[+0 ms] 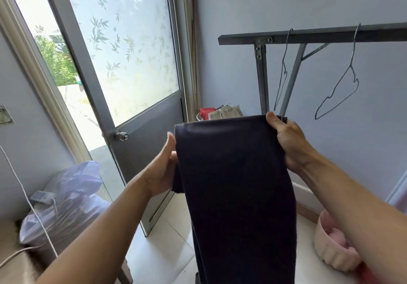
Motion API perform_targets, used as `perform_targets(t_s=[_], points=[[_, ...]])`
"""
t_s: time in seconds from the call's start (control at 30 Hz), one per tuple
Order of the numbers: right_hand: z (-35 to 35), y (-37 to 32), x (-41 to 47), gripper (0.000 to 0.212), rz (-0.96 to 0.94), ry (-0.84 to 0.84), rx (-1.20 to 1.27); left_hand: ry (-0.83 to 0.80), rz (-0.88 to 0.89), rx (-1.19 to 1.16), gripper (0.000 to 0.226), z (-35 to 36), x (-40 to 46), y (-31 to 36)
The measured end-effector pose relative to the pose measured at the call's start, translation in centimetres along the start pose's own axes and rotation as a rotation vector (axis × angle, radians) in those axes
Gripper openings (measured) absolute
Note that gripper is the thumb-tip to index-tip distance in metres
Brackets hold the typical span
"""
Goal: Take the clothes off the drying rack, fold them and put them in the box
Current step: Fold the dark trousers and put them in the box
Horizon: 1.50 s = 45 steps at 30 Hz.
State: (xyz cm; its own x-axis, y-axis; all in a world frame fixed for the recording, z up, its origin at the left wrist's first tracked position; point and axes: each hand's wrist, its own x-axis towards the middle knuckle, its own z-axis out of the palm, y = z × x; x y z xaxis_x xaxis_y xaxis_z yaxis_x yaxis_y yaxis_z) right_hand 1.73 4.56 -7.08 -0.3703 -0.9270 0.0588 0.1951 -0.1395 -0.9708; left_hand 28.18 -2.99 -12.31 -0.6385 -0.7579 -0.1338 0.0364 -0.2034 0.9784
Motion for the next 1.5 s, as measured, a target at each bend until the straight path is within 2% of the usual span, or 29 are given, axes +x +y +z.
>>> perform_targets(t_s=[0.07, 0.13, 0.2, 0.27, 0.37, 0.4, 0.47, 0.53, 0.6, 0.73, 0.8, 0.9, 0.93, 0.97, 1.03, 1.07, 1.17, 1.2, 1.27, 1.3, 1.4, 1.5], points=[[-0.2, 0.1, 0.1, 0.03, 0.013, 0.006, 0.026, -0.068, -0.001, 0.139, 0.106, 0.4, -0.7, -0.7], [-0.5, 0.3, 0.1, 0.028, 0.028, 0.01, 0.023, -0.033, 0.057, 0.251, 0.074, 0.9, -0.7, -0.8], [-0.8, 0.3, 0.3, 0.027, 0.045, 0.003, 0.024, 0.017, 0.095, 0.232, 0.049, 1.3, -0.7, -0.6], [-1.6, -0.1, 0.4, 0.031, 0.058, -0.042, 0.075, 0.065, 0.108, 0.116, 0.043, 1.9, -0.7, -0.3], [-3.8, 0.7, -0.8, 0.059, 0.147, -0.312, 0.228, 0.14, 0.115, -0.095, 0.036, 3.2, -0.6, 0.2], [-4.2, 1.6, -1.5, 0.068, 0.197, -0.422, 0.213, 0.166, 0.115, -0.15, 0.034, 3.5, -0.5, 0.3], [-4.7, 3.8, -2.6, 0.072, 0.243, -0.529, 0.046, 0.208, 0.122, -0.204, 0.025, 4.0, -0.3, 0.6], [-4.6, 5.7, -2.3, 0.057, 0.202, -0.441, -0.133, 0.256, 0.119, -0.218, 0.02, 4.0, -0.2, 0.6], [-4.1, 6.5, -1.6, 0.037, 0.159, -0.31, -0.14, 0.289, 0.11, -0.139, 0.022, 3.5, -0.1, 0.9], [-2.8, 6.8, -0.8, 0.023, 0.098, -0.15, -0.051, 0.45, 0.108, 0.35, 0.028, 1.7, 0.4, 1.9], [-1.9, 6.3, -0.7, 0.029, 0.028, -0.027, -0.097, 0.555, 0.09, 0.418, 0.034, 1.4, 0.5, 1.9], [-1.7, 5.4, -0.5, 0.069, -0.041, 0.081, -0.179, 0.676, 0.038, 0.299, 0.067, 1.9, 0.6, 1.3], [-1.9, 5.2, -0.5, 0.075, -0.049, 0.06, -0.182, 0.664, 0.028, 0.227, 0.07, 2.0, 0.7, 1.1], [-2.0, 4.9, -0.6, 0.069, -0.048, 0.032, -0.168, 0.619, 0.033, 0.147, 0.059, 2.3, 0.8, 1.1], [-2.3, 4.0, -0.7, 0.039, -0.007, -0.016, -0.115, 0.515, 0.051, 0.054, 0.018, 2.6, 1.1, 1.3], [-2.5, 3.8, -0.8, 0.03, 0.029, -0.04, -0.114, 0.48, 0.048, 0.083, 0.014, 2.8, 1.0, 1.5], [-3.8, 3.5, -0.7, 0.022, 0.108, -0.17, -0.15, 0.328, 0.044, 0.16, 0.02, 2.5, 0.7, 2.3], [-4.3, 3.4, -0.6, 0.04, 0.12, -0.23, -0.186, 0.244, 0.051, 0.21, 0.034, 2.3, 0.5, 2.5], [-4.9, 3.3, -0.8, 0.077, 0.117, -0.321, -0.413, 0.137, 0.038, 0.407, 0.067, 2.0, 0.4, 2.7], [-4.9, 3.2, -0.9, 0.083, 0.087, -0.326, -0.599, 0.13, 0.021, 0.537, 0.072, 2.2, 0.5, 2.7], [-4.3, 3.1, -1.3, 0.068, -0.019, -0.301, -0.982, 0.14, 0.058, 0.901, 0.058, 2.7, 1.0, 2.5], [-4.0, 2.6, -1.5, 0.027, -0.139, -0.226, -1.186, 0.172, 0.176, 1.25, 0.019, 2.4, 1.1, 2.3]])
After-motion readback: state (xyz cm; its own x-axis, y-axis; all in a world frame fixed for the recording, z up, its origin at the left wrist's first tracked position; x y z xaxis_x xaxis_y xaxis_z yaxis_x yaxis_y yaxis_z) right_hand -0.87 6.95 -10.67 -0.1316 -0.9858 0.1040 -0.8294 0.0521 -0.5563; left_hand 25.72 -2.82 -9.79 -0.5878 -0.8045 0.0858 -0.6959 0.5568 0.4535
